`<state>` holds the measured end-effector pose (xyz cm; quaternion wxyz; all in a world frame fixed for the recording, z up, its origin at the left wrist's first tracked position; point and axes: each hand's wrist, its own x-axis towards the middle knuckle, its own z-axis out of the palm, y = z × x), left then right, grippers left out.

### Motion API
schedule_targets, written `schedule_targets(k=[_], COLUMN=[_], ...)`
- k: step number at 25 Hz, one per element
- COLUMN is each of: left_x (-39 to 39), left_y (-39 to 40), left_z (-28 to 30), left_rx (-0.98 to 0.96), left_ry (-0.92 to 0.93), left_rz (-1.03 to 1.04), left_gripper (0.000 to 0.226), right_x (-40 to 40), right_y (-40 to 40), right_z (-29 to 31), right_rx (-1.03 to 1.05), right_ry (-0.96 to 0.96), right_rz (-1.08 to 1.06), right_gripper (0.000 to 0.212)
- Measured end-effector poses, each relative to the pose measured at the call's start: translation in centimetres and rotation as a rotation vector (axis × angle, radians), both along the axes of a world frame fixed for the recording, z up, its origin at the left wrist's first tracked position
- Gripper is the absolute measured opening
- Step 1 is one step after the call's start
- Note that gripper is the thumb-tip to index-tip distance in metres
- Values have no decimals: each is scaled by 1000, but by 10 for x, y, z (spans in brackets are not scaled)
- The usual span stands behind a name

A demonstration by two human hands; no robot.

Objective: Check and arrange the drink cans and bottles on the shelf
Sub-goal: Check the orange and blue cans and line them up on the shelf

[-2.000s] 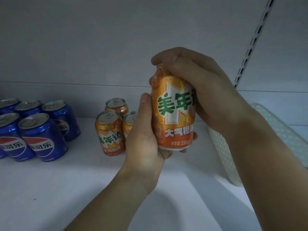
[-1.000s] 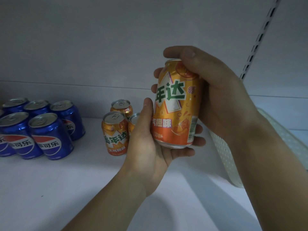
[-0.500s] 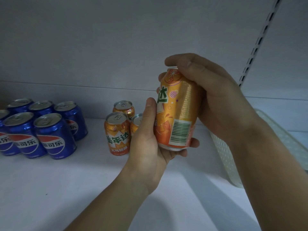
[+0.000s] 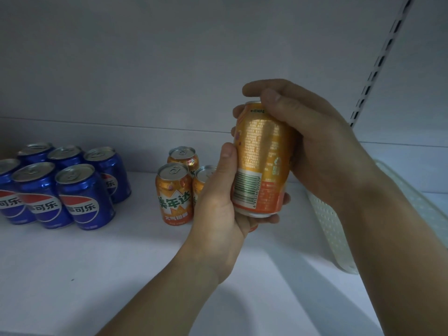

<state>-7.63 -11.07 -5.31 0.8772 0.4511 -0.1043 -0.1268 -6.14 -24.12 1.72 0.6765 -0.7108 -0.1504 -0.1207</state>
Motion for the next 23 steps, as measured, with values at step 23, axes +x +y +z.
schedule_targets(k=[23], left_x=[-2], left_y=[7], left_z=[6], left_rx=[113], left_ry=[-82], left_rz=[104], left_gripper=[50], right_x=[-2], right_y=[3], right_z=[1], right_rx=[-35], right_ry=[-32], right_rz=[-61], right_gripper=[33])
